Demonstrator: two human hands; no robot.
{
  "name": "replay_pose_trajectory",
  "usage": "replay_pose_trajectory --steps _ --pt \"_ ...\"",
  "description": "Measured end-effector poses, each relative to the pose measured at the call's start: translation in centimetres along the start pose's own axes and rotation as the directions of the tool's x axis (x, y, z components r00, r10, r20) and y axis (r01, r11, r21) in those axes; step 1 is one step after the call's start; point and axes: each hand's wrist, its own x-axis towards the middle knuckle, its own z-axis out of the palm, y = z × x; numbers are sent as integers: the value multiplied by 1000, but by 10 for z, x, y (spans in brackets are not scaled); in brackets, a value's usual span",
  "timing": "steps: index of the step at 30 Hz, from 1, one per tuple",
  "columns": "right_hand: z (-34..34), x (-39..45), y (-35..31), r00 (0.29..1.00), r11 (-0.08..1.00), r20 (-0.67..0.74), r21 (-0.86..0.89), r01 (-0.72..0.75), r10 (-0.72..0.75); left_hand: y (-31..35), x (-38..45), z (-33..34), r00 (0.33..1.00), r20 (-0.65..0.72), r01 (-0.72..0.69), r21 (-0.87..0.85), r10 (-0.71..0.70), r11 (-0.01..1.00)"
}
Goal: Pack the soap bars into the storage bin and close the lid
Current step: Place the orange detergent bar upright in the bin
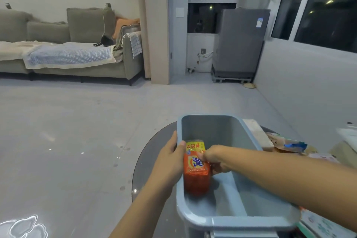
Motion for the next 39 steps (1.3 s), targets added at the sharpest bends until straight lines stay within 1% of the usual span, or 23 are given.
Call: replay_pose_trajectory --steps 4,8,10,13,15,17,19,22,24,26,29,32,34,36,39 --pt "2 0 0 1000 999 -11 -31 15 -15 0 2 0 1000 2 -23 5 23 1000" --pt "2 -8 -4 999 997 22 -72 39 -37 2 1 0 1000 -23 -13 46 14 999" --pt "1 -16 -10 997 996 31 -50 74 -73 6 -2 1 999 -33 -29 97 33 995" --pt "-10 -30 -17 985 984 15 -46 171 -171 16 -8 3 983 -110 -114 250 145 962" --pt "-20 -44 -18 974 974 32 26 225 -226 23 -14 6 960 -168 -155 345 224 926" --pt "-30 -58 -16 953 942 35 166 290 -300 30 -16 11 951 -165 -176 401 260 899" --pt "-41 -70 -13 905 870 -23 268 415 -425 38 -17 19 952 -118 -204 443 282 873" --pt "-60 -82 -6 778 747 -113 224 625 -617 47 -14 33 949 -54 -244 498 311 832" --pt "-75 -86 2 713 687 -171 195 701 -680 51 -10 44 944 -19 -274 517 330 811" --pt "-89 -86 12 664 652 -252 141 745 -704 53 -4 55 942 7 -288 529 335 798" --pt "-114 -76 28 618 658 -396 44 752 -680 54 8 69 943 38 -296 553 331 779" --pt "-139 -55 40 598 728 -522 -67 682 -608 56 23 80 943 96 -313 585 320 748" --pt "-153 -37 47 621 787 -555 -106 607 -554 58 37 87 938 134 -332 609 318 721" --pt "-161 -20 51 663 828 -550 -103 551 -509 59 53 95 936 166 -341 656 311 673" --pt "-168 6 52 697 874 -541 -179 452 -471 59 78 110 941 218 -335 701 258 629"
